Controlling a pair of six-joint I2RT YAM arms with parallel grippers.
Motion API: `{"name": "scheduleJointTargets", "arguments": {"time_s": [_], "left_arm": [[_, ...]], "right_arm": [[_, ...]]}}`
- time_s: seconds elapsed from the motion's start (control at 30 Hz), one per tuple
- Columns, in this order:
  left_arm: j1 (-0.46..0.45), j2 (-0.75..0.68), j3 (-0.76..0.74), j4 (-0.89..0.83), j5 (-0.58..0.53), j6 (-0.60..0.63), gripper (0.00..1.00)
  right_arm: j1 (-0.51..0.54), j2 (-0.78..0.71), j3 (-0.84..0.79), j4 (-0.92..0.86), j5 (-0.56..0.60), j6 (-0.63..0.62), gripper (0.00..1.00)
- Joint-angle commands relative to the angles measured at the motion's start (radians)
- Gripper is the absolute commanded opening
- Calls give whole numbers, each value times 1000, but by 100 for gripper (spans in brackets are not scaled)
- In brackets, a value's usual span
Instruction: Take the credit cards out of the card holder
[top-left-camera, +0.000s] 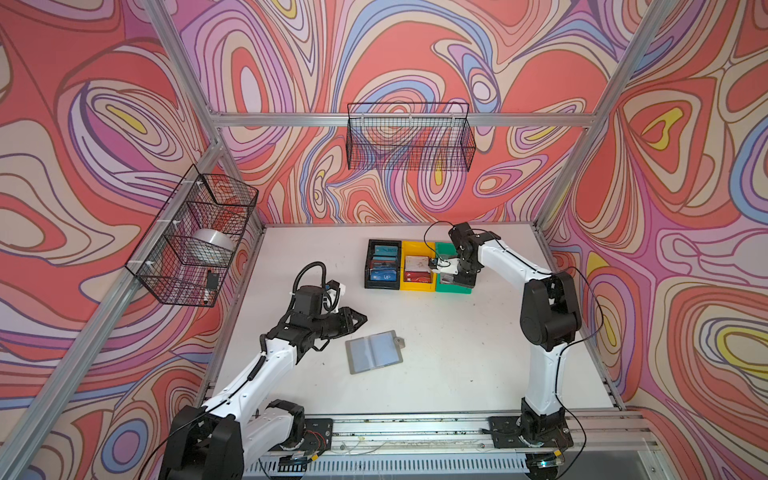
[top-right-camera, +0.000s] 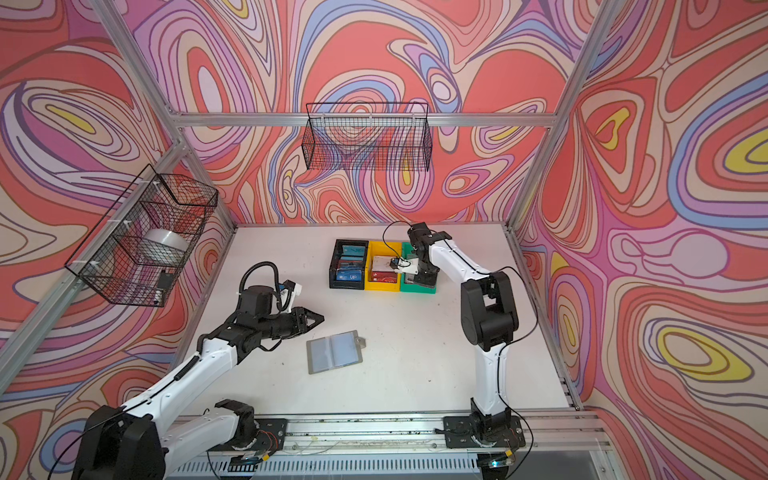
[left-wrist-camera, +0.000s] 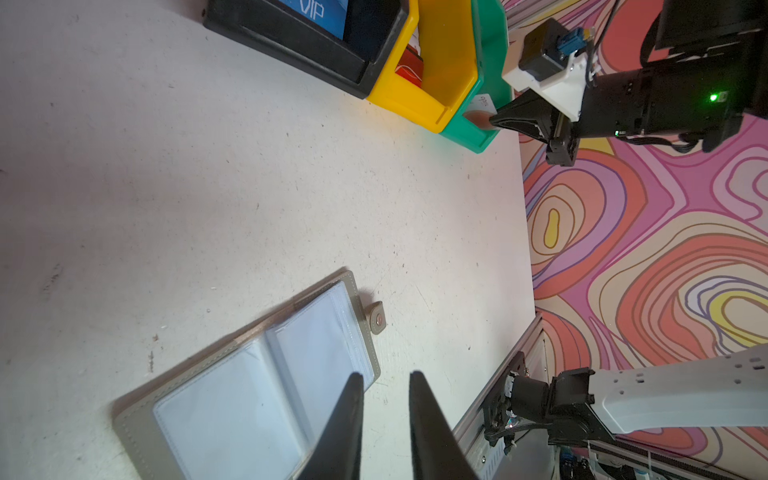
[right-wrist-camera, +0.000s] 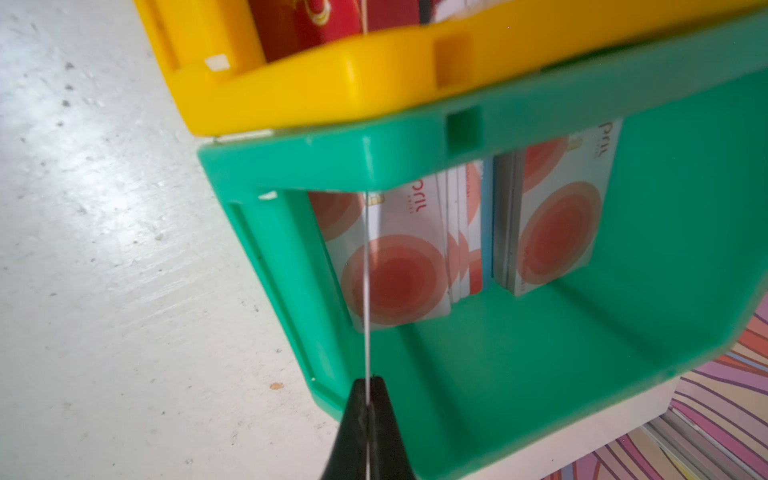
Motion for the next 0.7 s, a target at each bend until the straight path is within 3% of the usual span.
{"name": "scheduleJointTargets", "arguments": {"time_s": [0.0, 0.37, 0.67], "left_arm": [[4, 11, -12, 33, 16, -7, 24], [4, 27, -2, 29, 26, -1, 24], [4, 19, -1, 23, 22, -2, 24]], "right_arm": [[2, -53, -34, 6, 5, -10, 0], [2, -11, -13, 35, 34, 2, 2], [4, 8, 11, 1, -12, 7, 0]]}}
